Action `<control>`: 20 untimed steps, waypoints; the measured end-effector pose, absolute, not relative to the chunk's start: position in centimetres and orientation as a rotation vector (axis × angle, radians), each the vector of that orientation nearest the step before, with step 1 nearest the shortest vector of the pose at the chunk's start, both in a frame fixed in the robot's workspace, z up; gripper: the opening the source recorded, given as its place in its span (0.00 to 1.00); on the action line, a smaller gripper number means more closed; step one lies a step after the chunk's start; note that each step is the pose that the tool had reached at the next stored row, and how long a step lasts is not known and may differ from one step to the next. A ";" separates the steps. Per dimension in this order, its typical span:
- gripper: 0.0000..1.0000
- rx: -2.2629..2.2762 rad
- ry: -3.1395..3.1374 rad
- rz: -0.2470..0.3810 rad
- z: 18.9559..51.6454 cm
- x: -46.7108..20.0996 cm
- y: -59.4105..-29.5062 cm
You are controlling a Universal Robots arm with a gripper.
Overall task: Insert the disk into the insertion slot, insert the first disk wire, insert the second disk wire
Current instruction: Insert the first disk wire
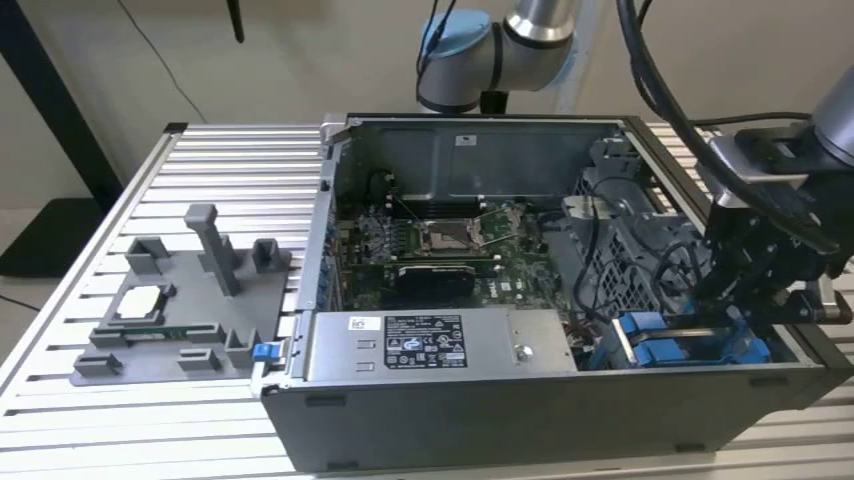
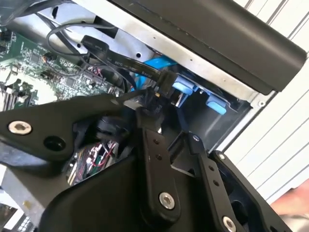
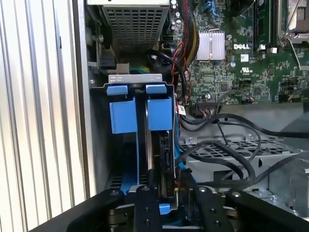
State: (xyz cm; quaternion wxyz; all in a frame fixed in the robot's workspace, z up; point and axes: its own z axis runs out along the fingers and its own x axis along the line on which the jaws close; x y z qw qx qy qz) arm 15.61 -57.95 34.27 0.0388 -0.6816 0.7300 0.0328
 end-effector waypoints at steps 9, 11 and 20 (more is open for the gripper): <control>1.00 -2.089 2.238 0.101 36.7 15.6 -57.6; 1.00 -2.089 2.238 0.101 36.8 15.6 -57.4; 1.00 -2.097 2.248 0.119 36.9 18.2 -56.9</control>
